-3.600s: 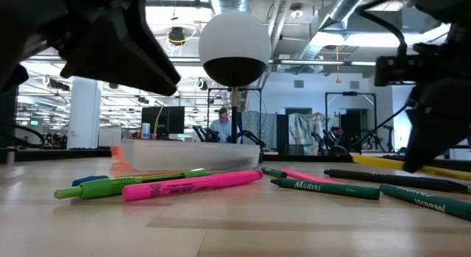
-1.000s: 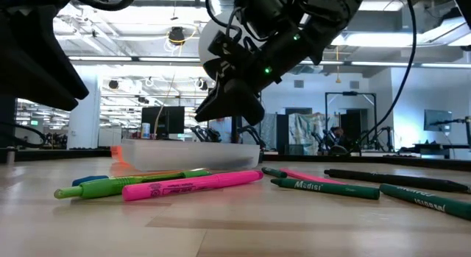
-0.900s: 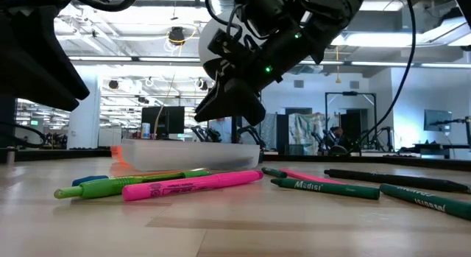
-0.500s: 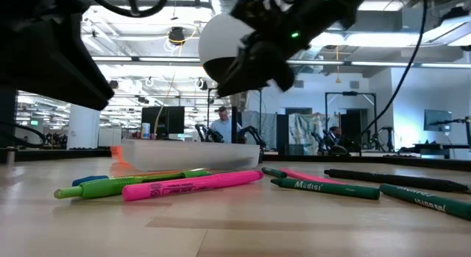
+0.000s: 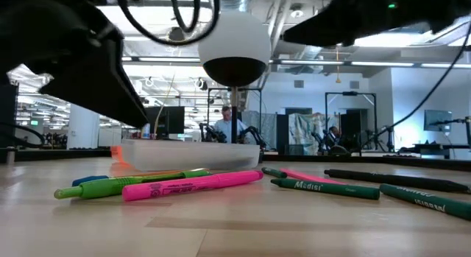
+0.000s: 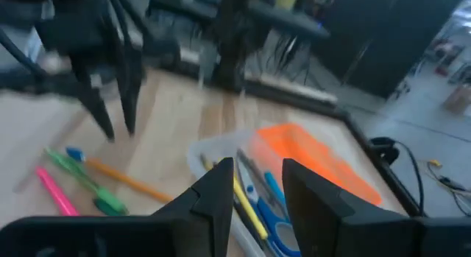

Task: Pick & place school supplies into a supply box
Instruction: Put the orange pencil into the orange supply box

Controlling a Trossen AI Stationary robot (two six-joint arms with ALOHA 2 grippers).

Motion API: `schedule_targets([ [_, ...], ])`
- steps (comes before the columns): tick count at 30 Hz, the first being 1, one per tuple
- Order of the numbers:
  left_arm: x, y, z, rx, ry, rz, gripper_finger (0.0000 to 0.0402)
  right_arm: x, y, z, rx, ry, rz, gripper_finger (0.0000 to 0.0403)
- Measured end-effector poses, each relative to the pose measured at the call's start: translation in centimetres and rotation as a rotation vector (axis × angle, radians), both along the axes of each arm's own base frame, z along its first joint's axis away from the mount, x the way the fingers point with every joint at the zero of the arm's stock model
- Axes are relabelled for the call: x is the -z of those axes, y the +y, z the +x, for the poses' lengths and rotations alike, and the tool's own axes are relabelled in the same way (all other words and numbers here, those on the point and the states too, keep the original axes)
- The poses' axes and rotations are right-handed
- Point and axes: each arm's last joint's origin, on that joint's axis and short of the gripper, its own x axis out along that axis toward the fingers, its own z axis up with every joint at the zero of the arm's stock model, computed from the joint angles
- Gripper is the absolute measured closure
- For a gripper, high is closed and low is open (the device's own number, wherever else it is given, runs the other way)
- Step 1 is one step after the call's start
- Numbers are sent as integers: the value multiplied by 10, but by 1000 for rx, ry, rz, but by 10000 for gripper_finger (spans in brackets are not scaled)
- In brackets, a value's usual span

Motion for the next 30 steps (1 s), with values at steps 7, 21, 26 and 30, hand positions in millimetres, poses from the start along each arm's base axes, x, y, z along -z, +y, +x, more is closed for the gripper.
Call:
schedule_targets([
  [7,2,15,17,-119,-4,-212,307,10,-3,-27,82,-125,71,292],
  [21,3,41,35,-292,-24,-373,307,30,-6,-35,88,-76,72,292],
  [26,13,46,42,-331,-27,-387,307,33,-6,-35,88,-64,68,292],
  [30,22,49,45,-346,0,-402,307,33,-6,-35,88,-63,68,292],
])
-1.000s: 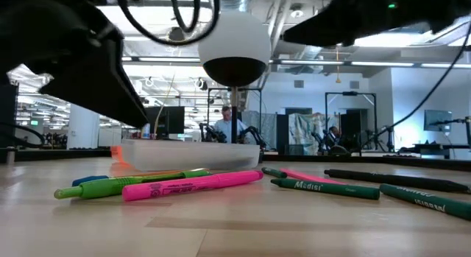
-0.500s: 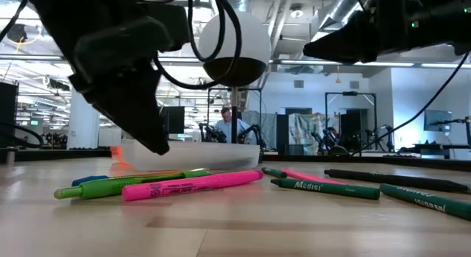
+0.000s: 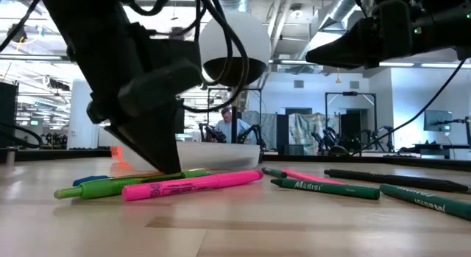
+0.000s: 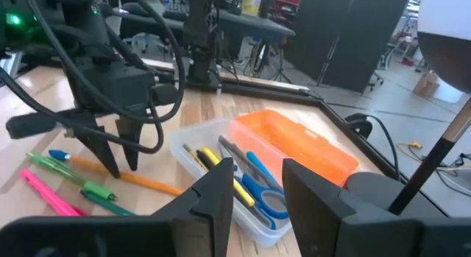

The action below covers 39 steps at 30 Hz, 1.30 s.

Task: Pick & place school supplies into a supply box
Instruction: Put the orange pencil into the orange supply box

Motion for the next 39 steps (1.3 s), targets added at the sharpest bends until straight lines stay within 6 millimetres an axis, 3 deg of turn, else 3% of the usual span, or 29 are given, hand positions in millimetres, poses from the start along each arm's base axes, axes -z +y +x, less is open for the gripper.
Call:
schedule_targets([
  [13,5,2,-1,-11,64,-50,310,0,0,0,0,-1,7,292],
  [27,6,-5,-13,73,195,-78,385,2,0,1,-1,11,4,292],
  [39,7,-10,-25,183,359,-134,376,12,1,5,-1,51,-1,292],
])
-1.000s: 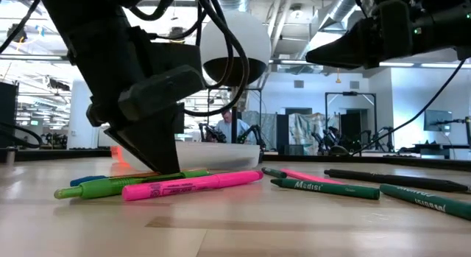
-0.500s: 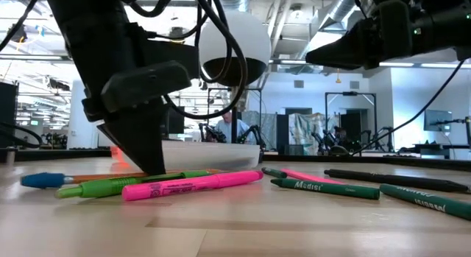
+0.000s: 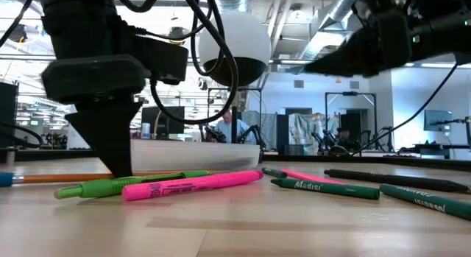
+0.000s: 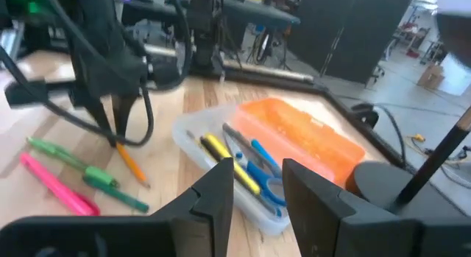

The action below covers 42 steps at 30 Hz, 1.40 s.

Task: Pick & place school supplies into a supply box
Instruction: Put the orange pencil into the orange supply box

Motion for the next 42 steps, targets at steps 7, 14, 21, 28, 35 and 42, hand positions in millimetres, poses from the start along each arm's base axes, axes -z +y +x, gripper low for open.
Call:
schedule_targets([
  [7,-1,-5,-6,49,63,-41,375,5,0,1,1,22,3,292],
  [14,-2,-9,-11,100,115,-70,375,8,1,2,2,32,2,292],
  [21,-5,-12,-16,110,193,-113,374,12,1,2,2,55,1,292],
  [28,-7,-13,-17,109,214,-124,374,11,1,2,3,50,3,292],
  [35,-7,-13,-17,105,209,-110,374,11,1,2,3,49,3,292],
  [42,-7,-13,-17,104,207,-107,374,11,1,2,3,49,3,292],
])
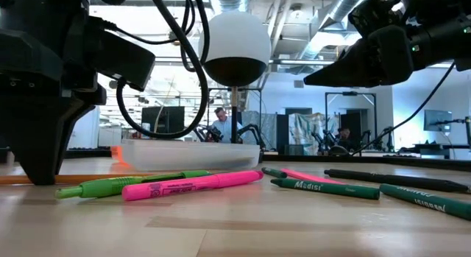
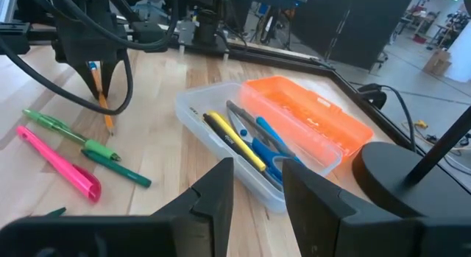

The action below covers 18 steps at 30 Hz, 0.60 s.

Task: Pick & place school supplies into a supply box
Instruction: Put the orange pencil into the orange supply box

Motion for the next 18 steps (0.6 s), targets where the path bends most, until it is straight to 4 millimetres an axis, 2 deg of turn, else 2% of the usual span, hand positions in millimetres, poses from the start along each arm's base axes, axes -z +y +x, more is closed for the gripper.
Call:
schedule_targets([
  [11,-2,-1,2,-13,-19,34,374,0,0,0,0,0,0,292],
  [18,-16,-8,9,3,-22,61,374,0,0,0,4,-3,16,292],
])
